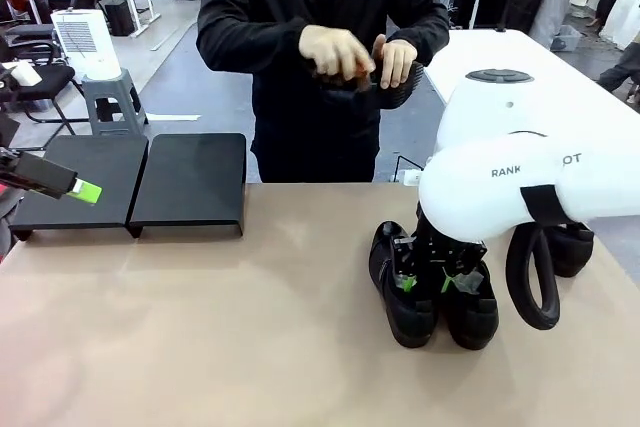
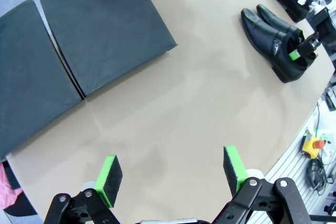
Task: Organize the shoes by placing them on the stand.
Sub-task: Pick up one Shoe and place it in the middle of the table.
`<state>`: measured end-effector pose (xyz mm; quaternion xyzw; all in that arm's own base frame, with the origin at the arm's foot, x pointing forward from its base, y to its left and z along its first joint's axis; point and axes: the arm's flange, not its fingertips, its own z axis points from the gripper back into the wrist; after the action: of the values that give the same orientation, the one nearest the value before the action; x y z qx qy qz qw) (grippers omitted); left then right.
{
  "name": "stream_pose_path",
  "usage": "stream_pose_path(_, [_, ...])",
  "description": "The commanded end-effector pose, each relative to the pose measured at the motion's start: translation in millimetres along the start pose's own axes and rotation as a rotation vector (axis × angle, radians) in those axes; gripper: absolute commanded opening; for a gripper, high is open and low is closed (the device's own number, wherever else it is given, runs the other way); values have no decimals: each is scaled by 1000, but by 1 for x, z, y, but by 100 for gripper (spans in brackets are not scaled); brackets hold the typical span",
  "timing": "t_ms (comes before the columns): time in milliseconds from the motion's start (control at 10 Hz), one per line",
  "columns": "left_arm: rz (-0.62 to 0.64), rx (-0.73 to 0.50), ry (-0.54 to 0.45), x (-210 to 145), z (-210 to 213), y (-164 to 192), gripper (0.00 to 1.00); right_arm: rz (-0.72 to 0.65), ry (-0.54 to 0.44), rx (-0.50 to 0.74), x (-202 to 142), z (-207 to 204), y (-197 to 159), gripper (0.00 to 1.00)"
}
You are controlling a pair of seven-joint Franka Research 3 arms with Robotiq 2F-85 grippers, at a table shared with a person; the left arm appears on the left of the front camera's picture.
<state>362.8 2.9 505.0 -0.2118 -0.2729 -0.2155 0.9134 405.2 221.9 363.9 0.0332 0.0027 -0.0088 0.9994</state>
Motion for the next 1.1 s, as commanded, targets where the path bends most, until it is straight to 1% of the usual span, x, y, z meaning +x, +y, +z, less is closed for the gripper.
stream_pose_path(0, [-8, -19, -9, 0, 0, 2, 100, 14, -14, -3, 4, -9, 2, 59])
stream_pose_path(400, [-8, -19, -9, 0, 0, 2, 100, 8, -9, -32, 1, -16, 4, 59])
stream_pose_path(700, [-8, -19, -9, 0, 0, 2, 100, 13, -3, -29, 2, -19, 5, 59])
stream_pose_path(800, [-8, -19, -9, 0, 0, 2, 100, 14, 3, -35, 2, -21, 5, 56])
stream_pose_path(1000, [-8, -19, -9, 0, 0, 2, 100, 6, 16, -48, 2, -24, 5, 41])
